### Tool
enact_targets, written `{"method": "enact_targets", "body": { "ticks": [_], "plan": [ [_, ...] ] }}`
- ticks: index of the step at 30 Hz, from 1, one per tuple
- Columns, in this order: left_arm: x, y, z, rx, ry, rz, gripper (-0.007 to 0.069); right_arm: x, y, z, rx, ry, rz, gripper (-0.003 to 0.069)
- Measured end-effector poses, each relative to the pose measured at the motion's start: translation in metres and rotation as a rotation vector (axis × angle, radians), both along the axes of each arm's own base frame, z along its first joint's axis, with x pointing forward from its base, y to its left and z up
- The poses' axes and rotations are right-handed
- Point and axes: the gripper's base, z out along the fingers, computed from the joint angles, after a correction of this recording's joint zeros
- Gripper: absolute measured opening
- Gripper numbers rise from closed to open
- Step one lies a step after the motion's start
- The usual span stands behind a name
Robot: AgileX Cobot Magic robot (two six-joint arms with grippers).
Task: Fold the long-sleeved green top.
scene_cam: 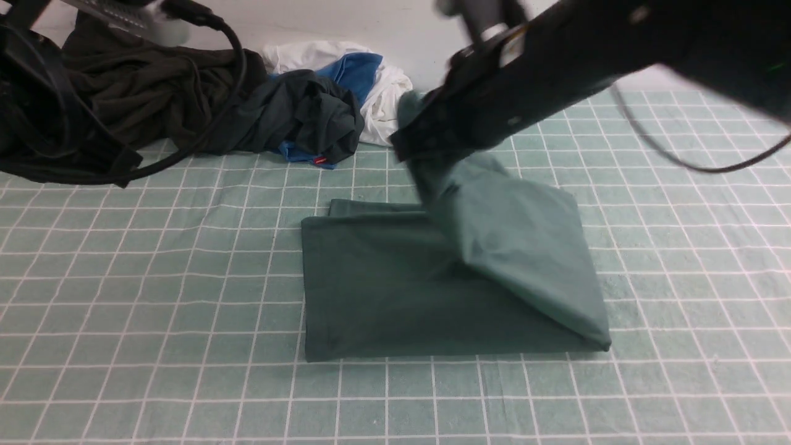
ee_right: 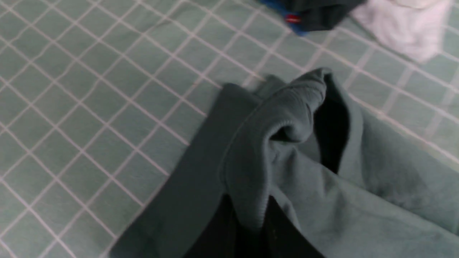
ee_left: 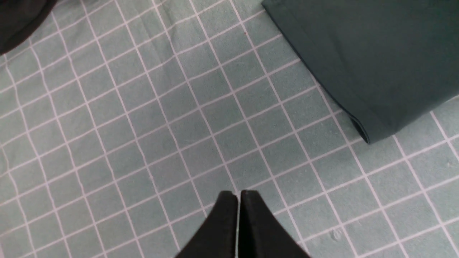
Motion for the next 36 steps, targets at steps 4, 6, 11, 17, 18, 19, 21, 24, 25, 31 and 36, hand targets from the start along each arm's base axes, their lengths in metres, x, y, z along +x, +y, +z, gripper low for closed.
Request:
{"method": "enact_targets", "body": {
  "ticks": [4, 6, 11, 17, 18, 19, 21, 24, 25, 31, 36],
  "plan": [
    [-0.017, 0.004, 0.003, -0.014, -0.018, 0.010, -0.0003, 0.007, 0.034, -0.043, 0.031, 0.028, 0.046, 0.0127],
    [-0.028, 0.007, -0.002, -0.015, -0.019, 0.011, -0.0003, 0.007, 0.040, -0.051, 0.047, 0.043, 0.060, 0.0228],
    [-0.062, 0.015, -0.025, -0.041, -0.056, 0.028, -0.0003, 0.004, 0.027, -0.040, 0.015, 0.066, 0.086, 0.0461],
    [-0.110, 0.028, -0.063, -0.079, -0.092, 0.091, -0.0003, -0.009, -0.011, 0.003, -0.053, 0.073, 0.093, 0.0477],
    [-0.126, 0.033, -0.074, -0.081, -0.106, 0.119, -0.0003, -0.021, -0.025, 0.028, -0.057, 0.042, 0.093, 0.0429],
    [-0.135, 0.037, -0.083, -0.081, -0.115, 0.138, -0.0003, -0.030, -0.033, 0.041, -0.061, 0.020, 0.094, 0.0393],
    [-0.150, 0.042, -0.100, -0.082, -0.139, 0.165, -0.0003, -0.052, -0.050, 0.064, -0.057, -0.033, 0.094, 0.0307],
    [-0.166, 0.048, -0.114, -0.103, -0.201, 0.186, -0.0003, -0.076, -0.067, 0.078, -0.044, -0.073, 0.090, 0.0211],
    [-0.174, 0.050, -0.124, -0.117, -0.237, 0.189, -0.0003, -0.093, -0.080, 0.083, -0.035, -0.097, 0.086, 0.0144],
    [-0.197, 0.054, -0.135, -0.182, -0.428, 0.170, -0.0003, -0.157, -0.124, 0.088, 0.040, -0.215, 0.060, -0.0006],
    [-0.206, 0.057, -0.133, -0.207, -0.502, 0.166, -0.0003, -0.207, -0.159, 0.092, 0.119, -0.338, 0.043, -0.0013]
  ]
}}
